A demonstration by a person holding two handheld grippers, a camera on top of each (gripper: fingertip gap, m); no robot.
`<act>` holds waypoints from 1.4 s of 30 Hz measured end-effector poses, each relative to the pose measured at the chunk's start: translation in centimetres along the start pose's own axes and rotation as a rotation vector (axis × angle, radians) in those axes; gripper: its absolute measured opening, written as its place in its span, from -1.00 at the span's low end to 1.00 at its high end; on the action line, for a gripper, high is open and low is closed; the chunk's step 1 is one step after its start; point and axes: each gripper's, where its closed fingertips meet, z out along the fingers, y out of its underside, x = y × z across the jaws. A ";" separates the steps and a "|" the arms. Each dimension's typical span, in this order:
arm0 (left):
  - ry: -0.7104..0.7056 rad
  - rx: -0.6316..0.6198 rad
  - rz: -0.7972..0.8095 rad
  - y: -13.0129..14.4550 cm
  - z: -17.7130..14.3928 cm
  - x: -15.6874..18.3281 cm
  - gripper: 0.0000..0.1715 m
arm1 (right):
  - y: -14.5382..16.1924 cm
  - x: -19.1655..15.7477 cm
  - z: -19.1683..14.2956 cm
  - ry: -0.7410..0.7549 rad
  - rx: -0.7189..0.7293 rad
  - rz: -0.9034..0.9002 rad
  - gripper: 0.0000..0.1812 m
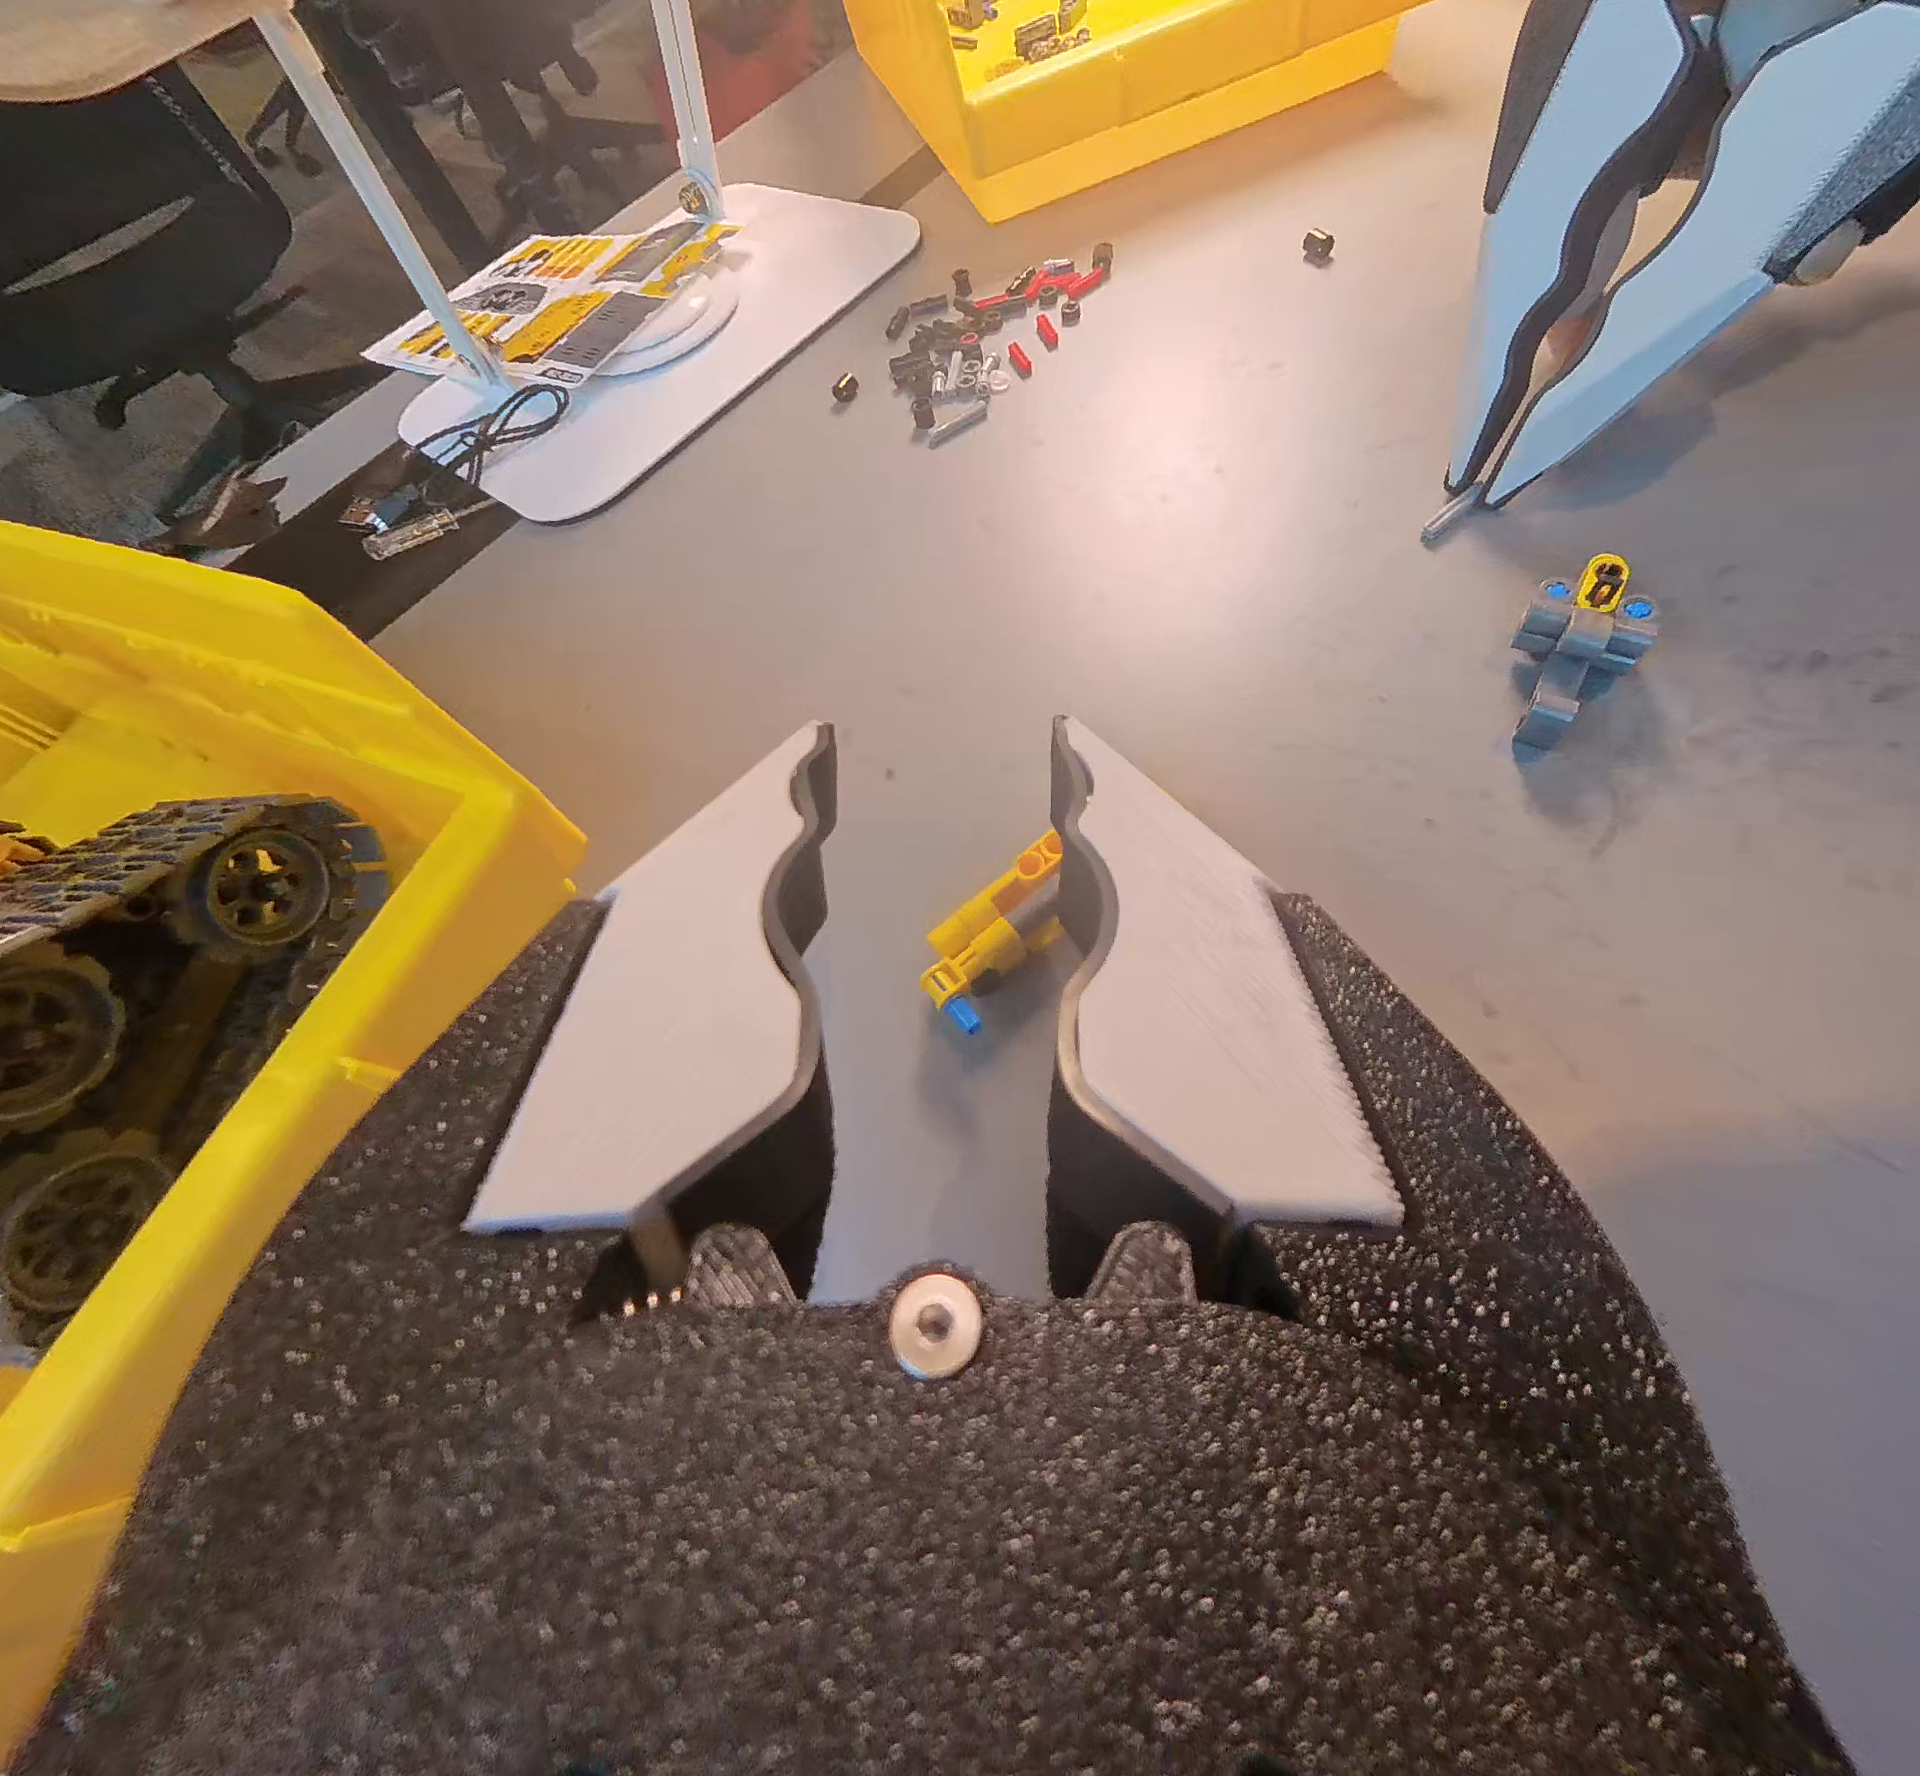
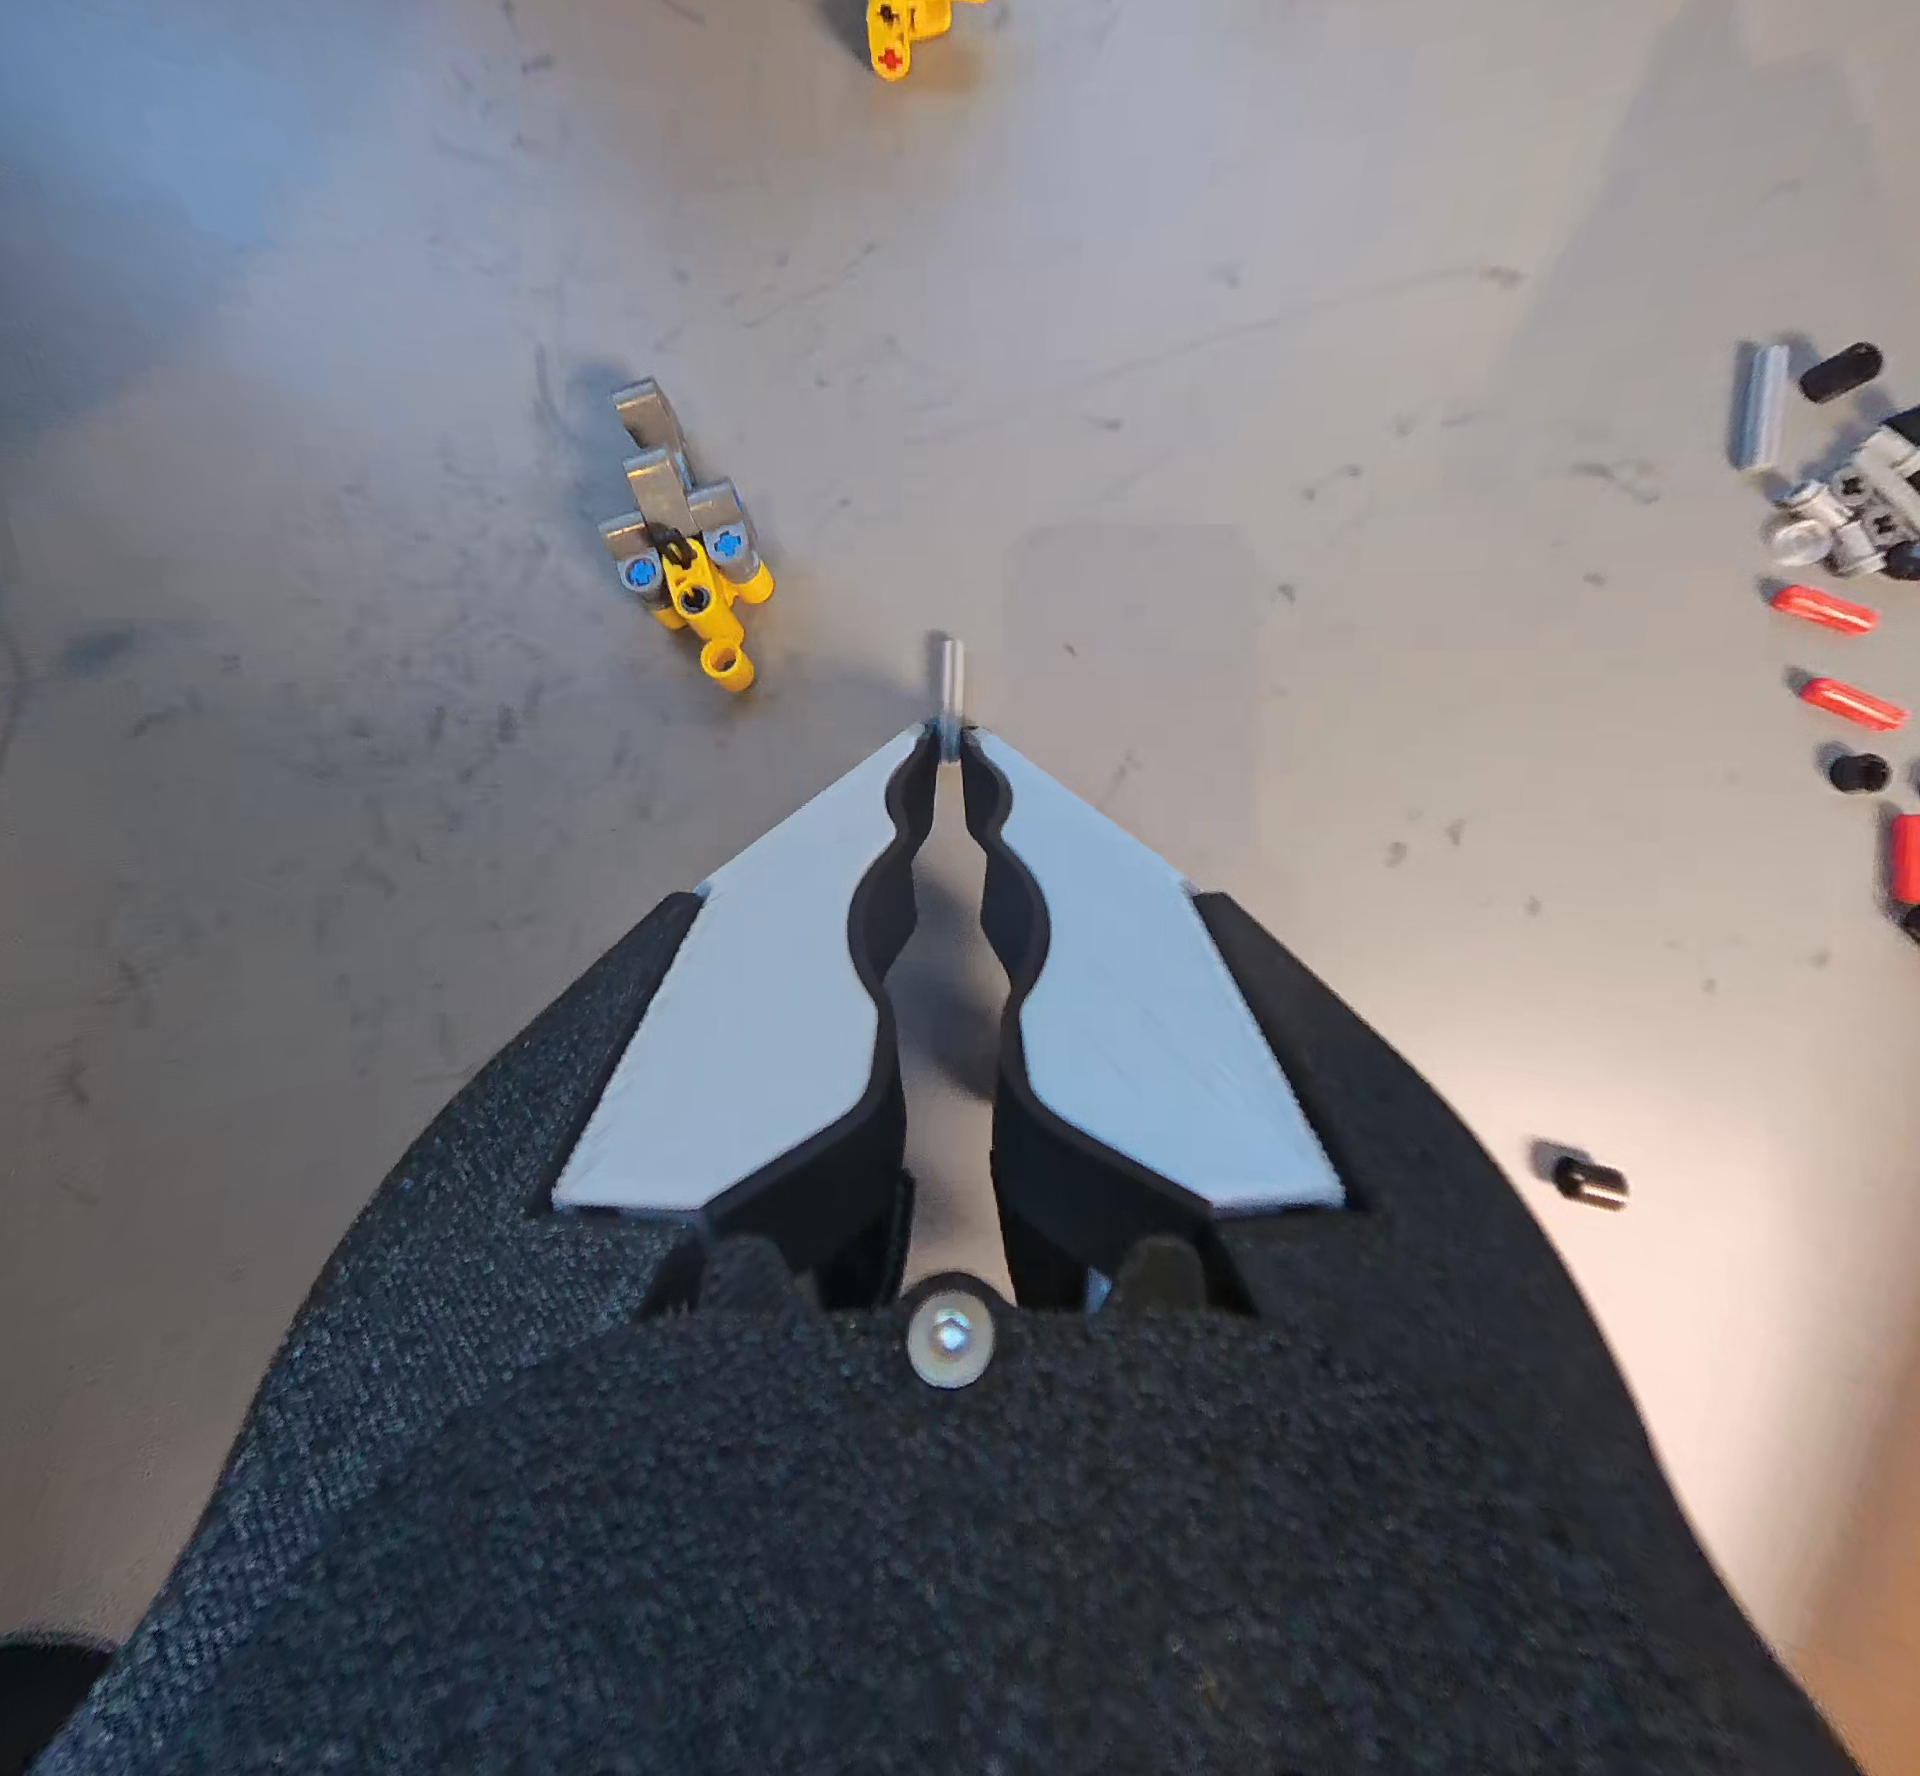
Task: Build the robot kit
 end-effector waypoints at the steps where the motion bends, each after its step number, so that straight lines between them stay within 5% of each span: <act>1: 0.002 0.001 -0.004 0.0 0.0 0.0 -0.52 | 0.0 0.0 0.0 0.002 0.005 0.000 -0.95; 12: 0.004 0.005 -0.012 0.1 0.2 0.1 -0.53 | -0.2 0.0 -0.3 0.016 0.061 0.029 -0.86; 16: -0.002 0.018 -0.016 -0.1 0.1 -0.1 -0.53 | -1.6 0.6 -1.4 0.031 0.188 0.049 -0.80; 20: -0.009 0.028 -0.029 -0.3 0.0 -0.3 -0.54 | -3.9 3.1 -5.0 0.141 0.359 0.063 -0.76; 23: -0.011 0.038 -0.037 -0.4 0.0 -0.3 -0.54 | -4.4 8.1 -11.1 0.345 0.391 0.103 -0.76; 26: 0.000 0.038 -0.041 -0.4 0.1 -0.1 -0.54 | -3.3 13.9 -17.2 0.467 0.294 0.127 -0.76; 29: 0.005 0.041 -0.031 -0.5 0.1 0.0 -0.54 | 0.7 21.6 -19.9 0.505 0.036 0.073 -0.76; 35: -0.018 0.055 -0.017 -0.9 -0.5 -0.5 -0.54 | 9.5 32.7 -18.0 0.393 -0.373 -0.050 -0.74; 42: -0.003 0.176 -0.027 -2.3 -1.5 -0.9 -0.57 | 14.5 36.2 -13.9 0.172 -0.650 -0.080 -0.70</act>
